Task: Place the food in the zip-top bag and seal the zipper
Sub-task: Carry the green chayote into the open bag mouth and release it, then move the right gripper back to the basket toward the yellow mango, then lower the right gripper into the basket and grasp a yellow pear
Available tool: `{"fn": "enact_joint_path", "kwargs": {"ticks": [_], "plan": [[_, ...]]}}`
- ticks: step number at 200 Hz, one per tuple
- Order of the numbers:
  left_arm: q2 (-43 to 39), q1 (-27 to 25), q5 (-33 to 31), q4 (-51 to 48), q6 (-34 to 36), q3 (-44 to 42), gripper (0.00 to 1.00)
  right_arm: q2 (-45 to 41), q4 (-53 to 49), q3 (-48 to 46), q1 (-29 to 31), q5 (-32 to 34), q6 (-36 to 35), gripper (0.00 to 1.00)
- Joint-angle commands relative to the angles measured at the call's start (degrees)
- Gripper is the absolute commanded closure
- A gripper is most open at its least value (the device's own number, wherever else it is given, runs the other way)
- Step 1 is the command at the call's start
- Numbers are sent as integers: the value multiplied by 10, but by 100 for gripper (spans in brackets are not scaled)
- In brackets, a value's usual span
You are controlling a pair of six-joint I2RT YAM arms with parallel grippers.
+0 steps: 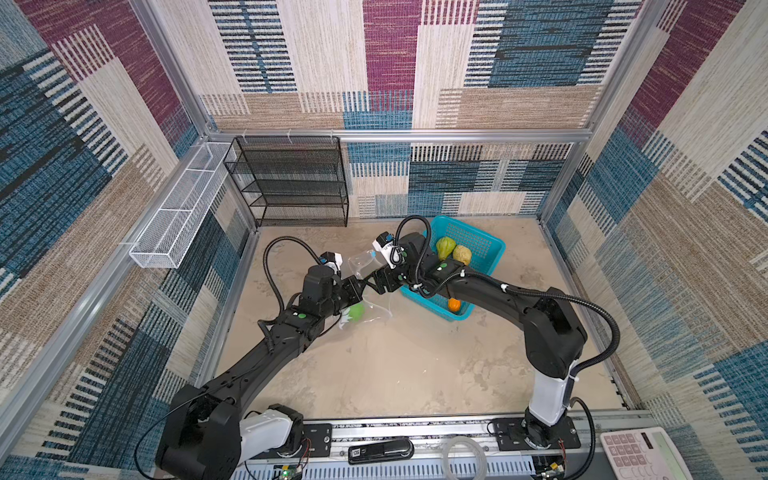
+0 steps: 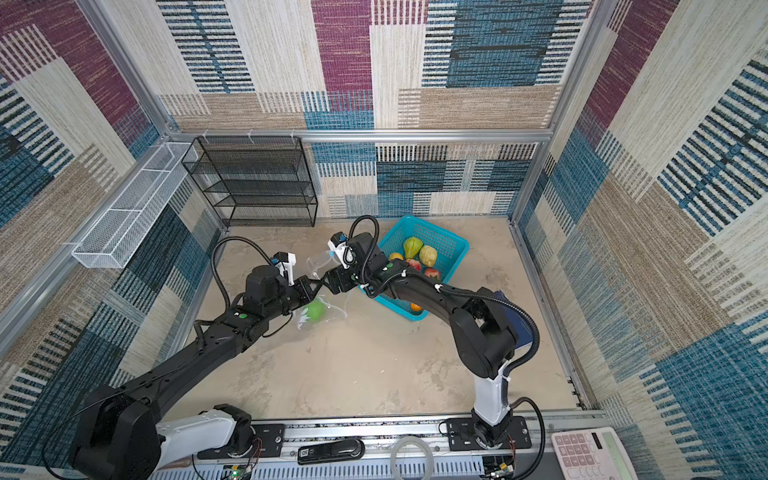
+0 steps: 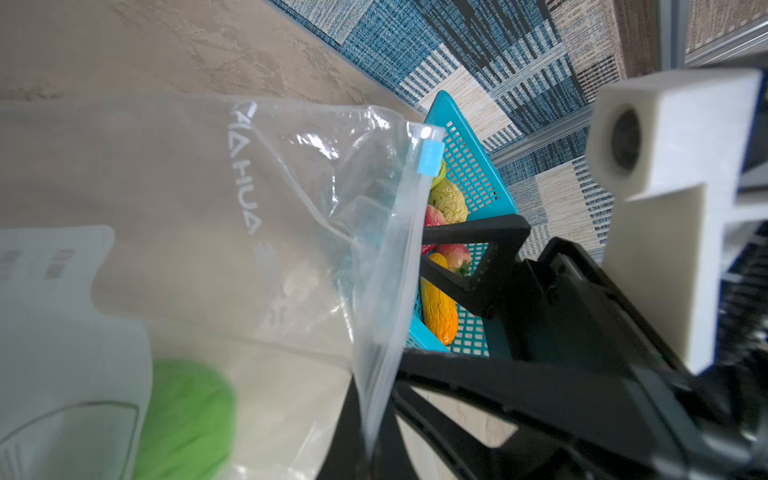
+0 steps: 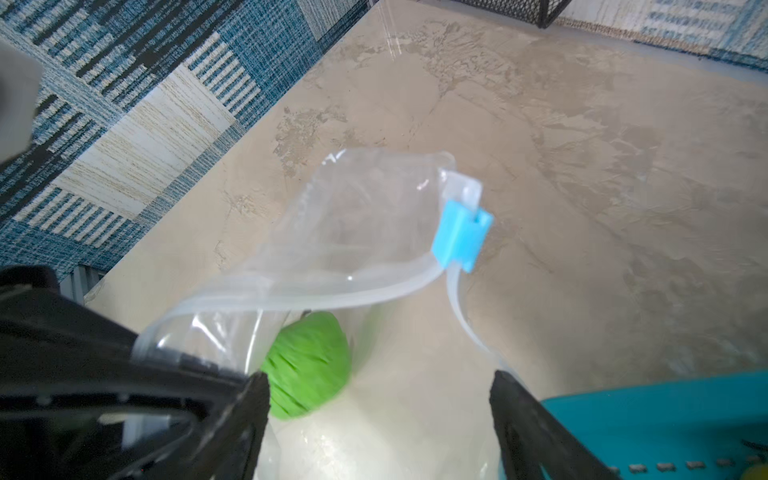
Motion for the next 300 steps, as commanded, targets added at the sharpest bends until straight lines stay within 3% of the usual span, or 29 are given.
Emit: {"fn": "enact_joint_path", "kwargs": {"ticks": [1,54,94,177,300], "plan": [[-12,2,-14,-4,-2,1,100,-19,12,-2,1,-7,-2,14],[-32,2,-34,-12,0,-10,100,-46,-29,6,-5,106,-26,16],[-35,2,-39,-8,-4,-21,100,-70,-52,-9,-46,156,-14,16],[-26,2,-29,-8,1,-18,100,-24,-95,-27,-135,161,-28,16],[-9,2,-11,-1,0,-19,100,100,-93,34,-167,171,-67,16]]}}
